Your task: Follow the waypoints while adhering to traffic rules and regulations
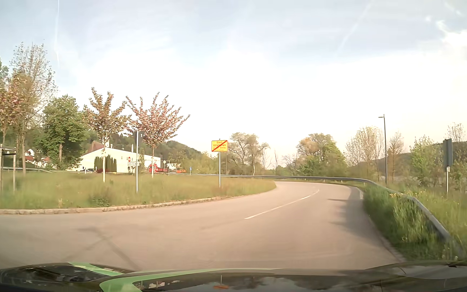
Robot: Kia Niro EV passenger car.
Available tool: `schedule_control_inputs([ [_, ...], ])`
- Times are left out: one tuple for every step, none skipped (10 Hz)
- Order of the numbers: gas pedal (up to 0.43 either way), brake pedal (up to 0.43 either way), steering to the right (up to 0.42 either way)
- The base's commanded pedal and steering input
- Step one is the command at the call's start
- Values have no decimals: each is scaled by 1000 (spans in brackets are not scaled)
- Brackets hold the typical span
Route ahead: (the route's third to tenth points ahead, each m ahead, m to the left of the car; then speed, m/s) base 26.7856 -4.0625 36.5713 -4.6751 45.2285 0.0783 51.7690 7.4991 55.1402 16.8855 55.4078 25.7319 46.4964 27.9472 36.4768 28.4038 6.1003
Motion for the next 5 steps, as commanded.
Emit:
schedule_control_inputs([
  [150, 0, 129],
  [157, 0, 135],
  [169, 0, 142],
  [177, 0, 150],
  [177, 0, 154],
])
